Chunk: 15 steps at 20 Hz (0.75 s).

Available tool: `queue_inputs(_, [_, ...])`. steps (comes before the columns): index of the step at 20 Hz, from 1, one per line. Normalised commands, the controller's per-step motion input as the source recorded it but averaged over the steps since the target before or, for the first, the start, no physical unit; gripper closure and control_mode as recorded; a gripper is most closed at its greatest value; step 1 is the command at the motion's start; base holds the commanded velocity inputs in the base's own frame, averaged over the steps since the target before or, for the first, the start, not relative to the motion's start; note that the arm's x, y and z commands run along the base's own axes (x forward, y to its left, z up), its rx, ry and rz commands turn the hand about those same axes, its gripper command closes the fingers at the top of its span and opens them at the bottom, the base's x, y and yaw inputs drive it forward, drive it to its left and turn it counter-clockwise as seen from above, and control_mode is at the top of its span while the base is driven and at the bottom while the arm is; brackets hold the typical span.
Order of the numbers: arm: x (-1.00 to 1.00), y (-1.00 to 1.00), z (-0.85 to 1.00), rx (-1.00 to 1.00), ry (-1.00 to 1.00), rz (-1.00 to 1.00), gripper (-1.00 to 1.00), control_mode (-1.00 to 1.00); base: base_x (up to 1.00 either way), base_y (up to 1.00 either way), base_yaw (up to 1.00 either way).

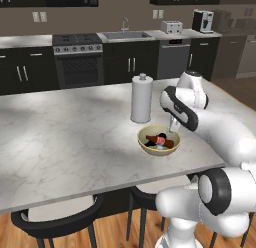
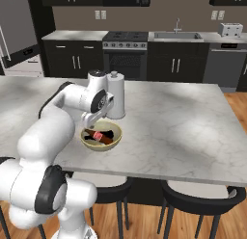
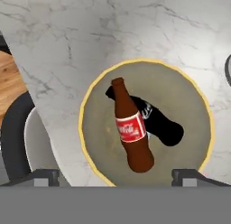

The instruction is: Open the fridge, grab two sodas, and place both sodas inside the bowl with ice on the dining counter.

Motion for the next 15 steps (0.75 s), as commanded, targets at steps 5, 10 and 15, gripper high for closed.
queue_inputs(5, [-0.88,0.0,0.47,0.01,-0.06,-0.1,-1.0,-1.0,0.0,0.0,0.0])
queue_inputs(10, [-0.89,0.09,0.37,0.01,-0.01,-0.23,-1.0,-1.0,0.0,0.0,0.0])
queue_inputs(15, [-0.82,0.22,0.32,0.02,0.0,-0.3,-1.0,-1.0,0.0,0.0,0.0])
